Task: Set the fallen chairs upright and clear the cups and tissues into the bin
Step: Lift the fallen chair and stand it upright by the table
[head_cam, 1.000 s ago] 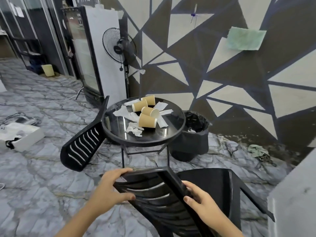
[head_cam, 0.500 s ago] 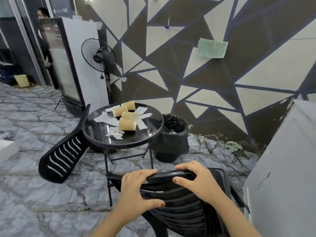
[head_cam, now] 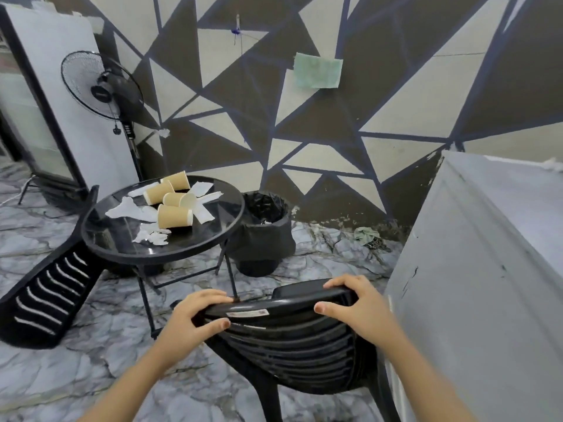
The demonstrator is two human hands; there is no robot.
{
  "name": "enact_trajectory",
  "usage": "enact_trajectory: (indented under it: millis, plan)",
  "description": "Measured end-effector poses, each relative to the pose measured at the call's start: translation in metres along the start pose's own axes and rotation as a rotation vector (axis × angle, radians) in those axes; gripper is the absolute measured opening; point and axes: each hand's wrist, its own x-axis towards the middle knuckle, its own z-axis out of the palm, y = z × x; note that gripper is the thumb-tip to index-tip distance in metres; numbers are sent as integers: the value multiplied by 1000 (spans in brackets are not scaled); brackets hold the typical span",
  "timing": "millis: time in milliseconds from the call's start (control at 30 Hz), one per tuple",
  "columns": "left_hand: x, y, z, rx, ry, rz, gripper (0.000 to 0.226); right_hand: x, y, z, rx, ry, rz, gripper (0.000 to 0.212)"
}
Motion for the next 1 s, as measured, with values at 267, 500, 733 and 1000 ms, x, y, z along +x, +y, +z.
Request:
enact_trajectory:
  millis: [267,500,733,1000]
  plan:
    - [8,-39,-18,1,-64,-133,70,1,-1,9,44,116,22,30]
    - [6,-65,-30,-93,-13,-292,90,6,4,13,93,161,9,29]
    - [18,-77,-10,-417,64,-413,75,9,14,15,166,285,-18,35]
    - [53,-51,11,-398,144,-363,26,-1,36,-9,244,419,43,37]
